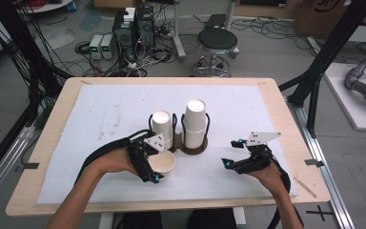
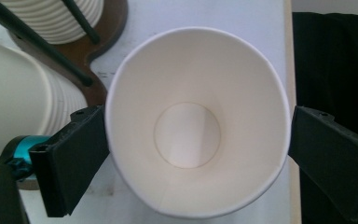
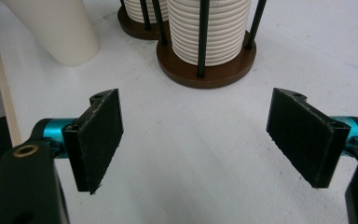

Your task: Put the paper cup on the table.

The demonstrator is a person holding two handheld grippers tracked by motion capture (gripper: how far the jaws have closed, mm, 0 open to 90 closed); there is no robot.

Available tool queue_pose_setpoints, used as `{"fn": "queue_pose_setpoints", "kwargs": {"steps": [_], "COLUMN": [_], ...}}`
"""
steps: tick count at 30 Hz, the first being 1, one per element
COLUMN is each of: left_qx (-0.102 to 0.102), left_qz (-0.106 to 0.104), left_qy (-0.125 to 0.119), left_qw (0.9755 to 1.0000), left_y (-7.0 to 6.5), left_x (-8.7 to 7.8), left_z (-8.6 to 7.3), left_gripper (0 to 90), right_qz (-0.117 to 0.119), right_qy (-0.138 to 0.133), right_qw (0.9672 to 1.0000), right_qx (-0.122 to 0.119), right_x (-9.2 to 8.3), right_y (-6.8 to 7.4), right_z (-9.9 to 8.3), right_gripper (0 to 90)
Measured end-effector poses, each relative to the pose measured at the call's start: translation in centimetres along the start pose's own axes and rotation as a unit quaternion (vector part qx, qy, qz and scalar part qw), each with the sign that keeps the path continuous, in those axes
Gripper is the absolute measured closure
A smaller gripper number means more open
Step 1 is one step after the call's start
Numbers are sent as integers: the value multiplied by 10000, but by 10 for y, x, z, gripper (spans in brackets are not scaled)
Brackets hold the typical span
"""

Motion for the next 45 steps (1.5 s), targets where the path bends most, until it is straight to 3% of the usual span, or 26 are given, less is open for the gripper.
{"fn": "queue_pose_setpoints", "kwargs": {"steps": [16, 25, 31, 35, 45], "left_qx": [-94, -280, -506, -623, -1000], "left_qz": [28, 202, 462, 585, 972], "left_qy": [-377, -616, -893, -939, -1363], "left_qw": [9992, 9975, 9936, 9919, 9808], "left_y": [0, -1, 0, 0, 0], "left_x": [-21, -35, -43, -47, -51], "left_z": [-13, -30, -46, -56, -80], "left_gripper": [56, 56, 57, 56, 57], "right_qz": [-17, -50, -74, -71, -106], "right_qy": [48, 27, 3, -14, -31], "right_qw": [10000, 10000, 10000, 10000, 9999], "right_qx": [-18, -9, 2, 21, 74], "right_x": [1, -1, -2, -2, -3], "right_y": [0, 0, 0, 0, -1], "right_z": [0, -1, -1, 0, -2], "right_gripper": [190, 190, 190, 190, 190]}}
Point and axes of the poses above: each handheld gripper's, and its own axes: x roughly forward along the jaws, z roughly out of its top, y roughly to its left, the point moved 3 cm from there along x, roughly forward along the jaws, and after that the axes turned 4 degrees about -x, right-handed, at the moved point
